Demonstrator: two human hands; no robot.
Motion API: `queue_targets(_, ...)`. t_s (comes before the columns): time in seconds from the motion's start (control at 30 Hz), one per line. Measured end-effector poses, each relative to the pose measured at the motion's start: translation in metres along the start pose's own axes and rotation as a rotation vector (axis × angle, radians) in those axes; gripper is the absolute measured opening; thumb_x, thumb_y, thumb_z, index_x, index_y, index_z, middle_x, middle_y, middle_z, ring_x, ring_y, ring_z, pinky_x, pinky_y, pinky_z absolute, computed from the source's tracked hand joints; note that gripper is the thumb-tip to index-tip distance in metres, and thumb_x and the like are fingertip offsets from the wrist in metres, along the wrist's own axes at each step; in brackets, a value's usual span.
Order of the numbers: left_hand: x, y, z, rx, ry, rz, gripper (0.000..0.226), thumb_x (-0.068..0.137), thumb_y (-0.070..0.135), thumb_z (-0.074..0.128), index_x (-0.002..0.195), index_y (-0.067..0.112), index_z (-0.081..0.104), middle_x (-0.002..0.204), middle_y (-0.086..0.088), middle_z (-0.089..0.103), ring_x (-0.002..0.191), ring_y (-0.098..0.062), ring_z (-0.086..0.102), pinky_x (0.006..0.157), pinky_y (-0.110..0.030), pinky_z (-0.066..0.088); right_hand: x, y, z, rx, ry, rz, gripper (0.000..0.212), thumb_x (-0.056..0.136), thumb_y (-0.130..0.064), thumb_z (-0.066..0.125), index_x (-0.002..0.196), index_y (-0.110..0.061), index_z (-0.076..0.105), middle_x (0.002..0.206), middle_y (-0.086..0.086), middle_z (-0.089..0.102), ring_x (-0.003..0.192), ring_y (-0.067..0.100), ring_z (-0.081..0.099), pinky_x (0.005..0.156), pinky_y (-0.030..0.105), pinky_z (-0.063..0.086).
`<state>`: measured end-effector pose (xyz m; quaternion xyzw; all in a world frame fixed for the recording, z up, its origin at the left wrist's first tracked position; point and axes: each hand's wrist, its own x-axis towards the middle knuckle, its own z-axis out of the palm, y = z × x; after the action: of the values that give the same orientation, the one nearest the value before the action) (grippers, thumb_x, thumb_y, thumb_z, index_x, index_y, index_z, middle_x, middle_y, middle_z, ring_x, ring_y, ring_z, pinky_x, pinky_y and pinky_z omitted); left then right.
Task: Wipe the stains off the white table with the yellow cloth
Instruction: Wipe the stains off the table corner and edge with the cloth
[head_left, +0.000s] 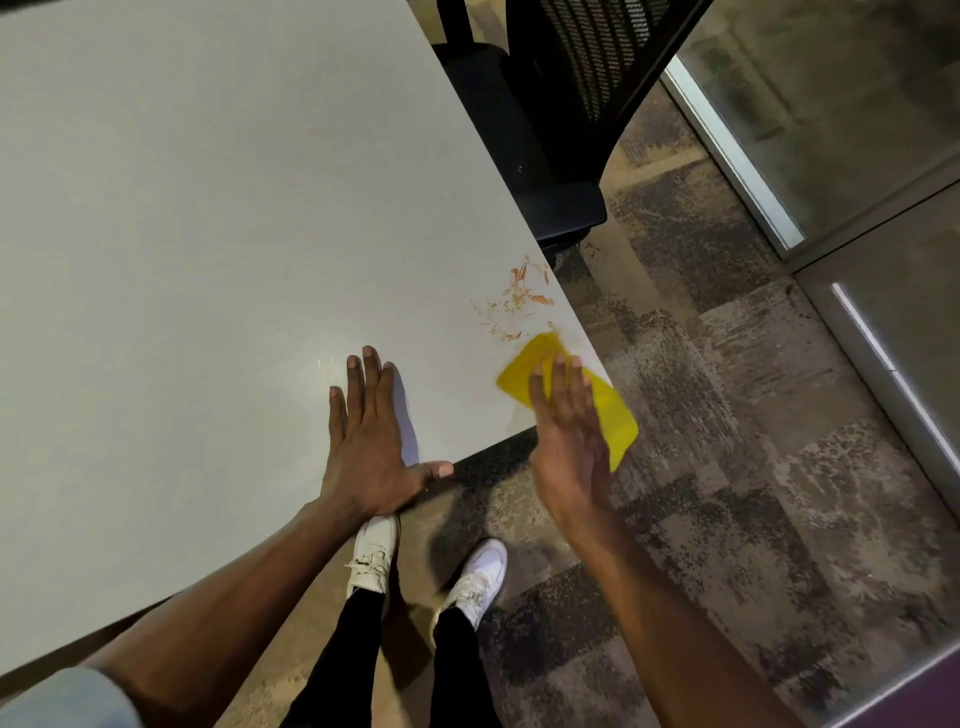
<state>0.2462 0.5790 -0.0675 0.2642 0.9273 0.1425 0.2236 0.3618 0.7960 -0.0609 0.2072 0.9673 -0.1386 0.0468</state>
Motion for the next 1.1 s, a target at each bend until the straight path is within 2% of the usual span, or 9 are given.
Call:
queue_targets(0.1, -0.001, 0.002, -0.002, 0.006, -0.002, -0.004, 0.15, 0.062, 0.102, 0.038, 0.168, 0.007, -0.01, 0.174, -0.012, -0.031, 0.162, -0.03, -0.03, 0.133, -0.057, -0.008, -0.029, 0.001, 0.004, -0.098, -0.024, -0.159, 0.074, 0.091, 0.002, 0.017, 0.165, -0.007, 0.016, 0.172, 0.023, 0.008, 0.161, 0.041, 0.002, 0.13, 0.052, 0.021)
queue_targets(0.23, -0.001, 0.003, -0.005, 0.004, -0.019, -0.01, 0.154, 0.06, 0.107, 0.031, 0.168, 0.007, -0.012, 0.173, -0.011, -0.033, 0.161, -0.03, -0.032, 0.133, -0.057, -0.008, 0.002, 0.024, -0.007, -0.051, -0.015, -0.015, 0.077, 0.093, 0.008, 0.041, 0.165, -0.011, 0.021, 0.173, 0.018, 0.009, 0.162, 0.037, 0.003, 0.131, 0.051, 0.02)
queue_targets(0.4, -0.003, 0.004, -0.006, -0.027, -0.027, -0.004, 0.152, 0.062, 0.104, 0.039, 0.168, 0.008, -0.013, 0.172, -0.009, -0.036, 0.16, -0.027, -0.034, 0.133, -0.058, -0.009, 0.038, 0.008, -0.012, 0.01, 0.051, 0.13, 0.077, 0.089, 0.011, 0.045, 0.162, -0.005, 0.026, 0.171, 0.024, 0.014, 0.162, 0.038, 0.007, 0.131, 0.049, 0.018)
queue_targets(0.47, -0.004, 0.005, -0.007, -0.026, -0.021, -0.002, 0.151, 0.062, 0.104, 0.037, 0.168, 0.008, -0.013, 0.173, -0.009, -0.035, 0.16, -0.027, -0.034, 0.133, -0.057, -0.009, 0.025, -0.003, -0.006, 0.011, 0.011, 0.031, 0.08, 0.089, 0.011, 0.044, 0.163, -0.006, 0.023, 0.172, 0.023, 0.009, 0.162, 0.037, 0.004, 0.131, 0.049, 0.017)
queue_targets(0.6, -0.003, 0.007, -0.01, -0.021, -0.021, -0.007, 0.151, 0.061, 0.101, 0.037, 0.168, 0.007, -0.012, 0.173, -0.01, -0.034, 0.161, -0.029, -0.032, 0.133, -0.058, -0.008, -0.009, -0.001, 0.001, -0.119, -0.079, -0.189, 0.076, 0.09, -0.001, 0.02, 0.165, -0.007, 0.011, 0.173, 0.021, 0.001, 0.161, 0.039, -0.003, 0.132, 0.05, 0.013)
queue_targets(0.87, -0.003, 0.006, -0.008, -0.032, -0.015, -0.001, 0.15, 0.063, 0.101, 0.042, 0.168, 0.009, -0.013, 0.173, -0.008, -0.035, 0.161, -0.027, -0.033, 0.133, -0.058, -0.008, 0.045, 0.007, -0.01, -0.042, 0.03, 0.127, 0.073, 0.095, 0.004, 0.04, 0.164, -0.007, 0.021, 0.173, 0.022, 0.01, 0.161, 0.039, 0.006, 0.132, 0.048, 0.014)
queue_targets(0.93, -0.003, 0.005, -0.008, -0.032, -0.013, -0.005, 0.15, 0.064, 0.1, 0.044, 0.168, 0.008, -0.012, 0.173, -0.009, -0.034, 0.161, -0.028, -0.032, 0.133, -0.058, -0.008, 0.03, -0.007, -0.002, -0.058, 0.001, 0.035, 0.075, 0.094, 0.002, 0.043, 0.164, -0.008, 0.017, 0.173, 0.023, 0.006, 0.161, 0.04, 0.004, 0.131, 0.049, 0.015)
queue_targets(1.03, -0.002, 0.006, -0.007, -0.009, -0.01, -0.014, 0.151, 0.065, 0.099, 0.05, 0.168, 0.008, -0.013, 0.173, -0.009, -0.034, 0.161, -0.028, -0.032, 0.133, -0.058, -0.007, -0.009, -0.011, 0.006, -0.115, -0.072, -0.208, 0.072, 0.092, -0.002, 0.019, 0.165, -0.007, 0.015, 0.173, 0.024, 0.004, 0.161, 0.041, 0.0, 0.131, 0.053, 0.016)
queue_targets(1.1, -0.003, 0.005, -0.007, -0.006, -0.007, -0.008, 0.15, 0.067, 0.095, 0.056, 0.168, 0.008, -0.012, 0.173, -0.009, -0.033, 0.161, -0.029, -0.031, 0.133, -0.058, -0.006, -0.016, 0.001, 0.003, -0.114, -0.075, -0.217, 0.074, 0.091, 0.001, 0.018, 0.164, -0.007, 0.019, 0.173, 0.02, 0.008, 0.161, 0.04, 0.003, 0.131, 0.052, 0.019)
